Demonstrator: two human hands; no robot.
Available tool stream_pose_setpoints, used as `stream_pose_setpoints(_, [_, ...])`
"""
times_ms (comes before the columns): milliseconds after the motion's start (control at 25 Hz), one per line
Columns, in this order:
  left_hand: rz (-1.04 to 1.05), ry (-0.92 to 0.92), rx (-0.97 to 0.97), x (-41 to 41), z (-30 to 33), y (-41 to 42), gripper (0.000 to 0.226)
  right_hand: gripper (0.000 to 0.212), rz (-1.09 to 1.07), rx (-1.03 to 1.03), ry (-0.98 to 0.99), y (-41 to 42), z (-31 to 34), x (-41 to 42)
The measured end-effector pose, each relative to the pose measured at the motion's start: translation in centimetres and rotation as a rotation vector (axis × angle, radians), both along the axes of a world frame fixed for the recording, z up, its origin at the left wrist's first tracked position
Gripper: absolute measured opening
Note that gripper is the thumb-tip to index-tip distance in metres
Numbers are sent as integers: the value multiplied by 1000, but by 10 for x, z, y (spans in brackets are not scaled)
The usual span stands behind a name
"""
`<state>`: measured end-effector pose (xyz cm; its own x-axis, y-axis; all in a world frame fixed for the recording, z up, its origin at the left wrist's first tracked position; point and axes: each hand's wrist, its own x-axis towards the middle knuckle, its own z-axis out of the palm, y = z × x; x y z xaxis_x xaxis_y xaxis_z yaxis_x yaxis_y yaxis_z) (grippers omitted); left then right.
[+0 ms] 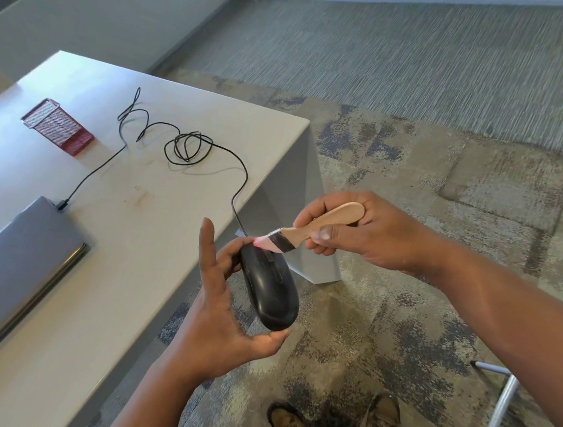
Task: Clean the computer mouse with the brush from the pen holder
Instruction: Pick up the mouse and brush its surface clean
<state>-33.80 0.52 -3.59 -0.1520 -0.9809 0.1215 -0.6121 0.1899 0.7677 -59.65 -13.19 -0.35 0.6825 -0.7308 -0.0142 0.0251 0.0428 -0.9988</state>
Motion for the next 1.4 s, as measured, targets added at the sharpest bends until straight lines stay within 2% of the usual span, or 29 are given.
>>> stream_pose_setpoints(240, [-24, -10, -8, 1, -3, -2, 166, 15, 101, -24, 101, -12, -2, -16])
stream_pose_setpoints(360, [-33, -21, -13, 2, -3, -2, 166, 13, 54, -75, 211, -18, -5, -22])
stream_pose_setpoints(480, [-39, -23, -17, 1, -4, -2, 165, 16, -62, -61, 62, -18, -6, -21])
stream_pose_setpoints(600, [-39, -17, -24, -3, -5, -2, 163, 22, -27, -22, -82, -10, -10, -10])
stream_pose_setpoints(680, [-42, -12, -20, -3, -5, -3, 163, 21, -26, -10, -48, -8, -14, -7])
stream_pose_setpoints(840, [-53, -12, -32, -4, -5, -4, 161, 6, -129, -26, 118, -10, -21, -10])
stream_pose_setpoints(920, [-57, -7, -39, -4, -4, -4, 160, 8, -223, -1, 65, -11, -20, -8])
stream_pose_setpoints(1080, [-58, 6, -40, -8, -2, -3, 160, 22, -249, 284, -221, -11, -19, 3])
stream_pose_setpoints(1400, [-31, 13, -86, -6, -1, -3, 160, 14, -206, 357, -179, -8, -28, -2])
